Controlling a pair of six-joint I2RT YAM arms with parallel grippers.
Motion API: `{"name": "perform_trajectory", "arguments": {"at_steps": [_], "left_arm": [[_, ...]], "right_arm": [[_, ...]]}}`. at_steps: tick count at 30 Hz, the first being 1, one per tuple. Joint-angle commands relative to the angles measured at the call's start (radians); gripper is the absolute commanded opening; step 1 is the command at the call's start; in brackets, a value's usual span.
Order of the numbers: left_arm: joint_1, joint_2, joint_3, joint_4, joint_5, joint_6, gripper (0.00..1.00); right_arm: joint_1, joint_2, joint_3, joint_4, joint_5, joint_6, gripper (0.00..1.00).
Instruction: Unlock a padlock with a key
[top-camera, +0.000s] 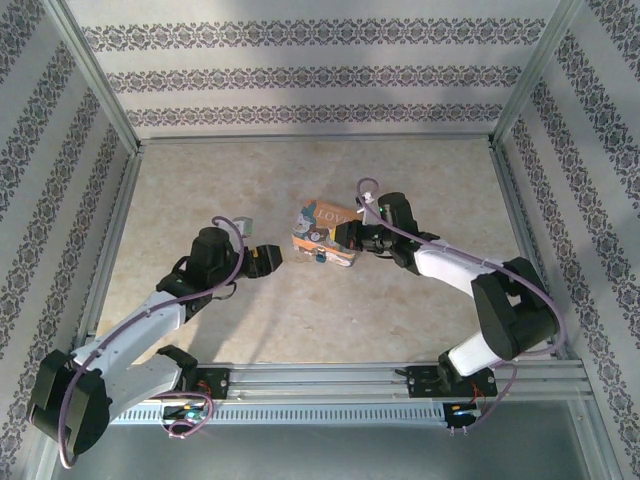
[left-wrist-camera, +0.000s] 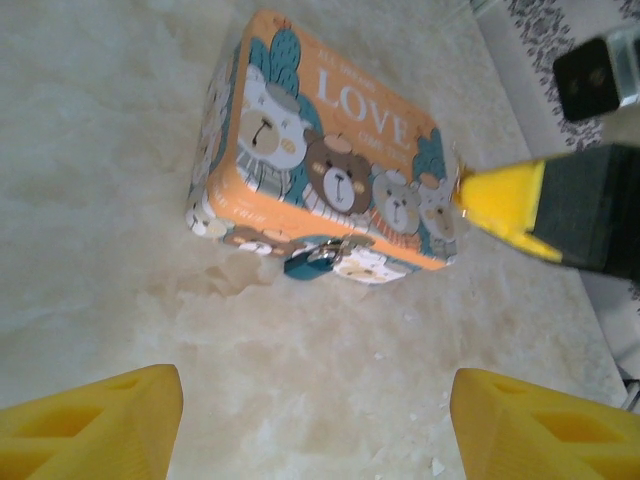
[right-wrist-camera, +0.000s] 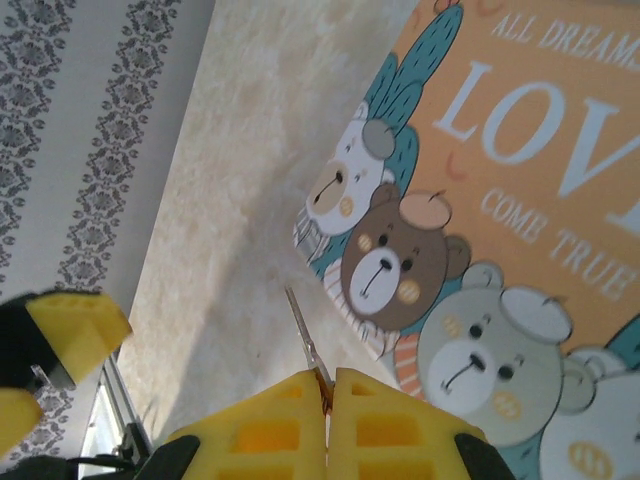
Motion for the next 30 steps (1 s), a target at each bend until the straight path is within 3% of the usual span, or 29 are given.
{"name": "perform_trajectory", "arguments": {"at_steps": [1, 14, 30], "left_arm": [[-0.016, 0.011, -0.023, 0.061, -0.021, 0.014, 0.72], [-0.019, 0.052, -0.049, 0.097, -0.032, 0.003, 0.73], [-0.032, 0.126, -0.043, 0.116, -0.014, 0.029, 0.74]], "right_arm": [[-0.009, 0.052, 0.067, 0.031, -0.021, -0.042, 0.00], [0.004, 0.246, 0.237, -0.050, -0.029, -0.054, 0.00], [0.048, 0.310, 0.188, -0.023, 0.001, -0.019, 0.00]]}}
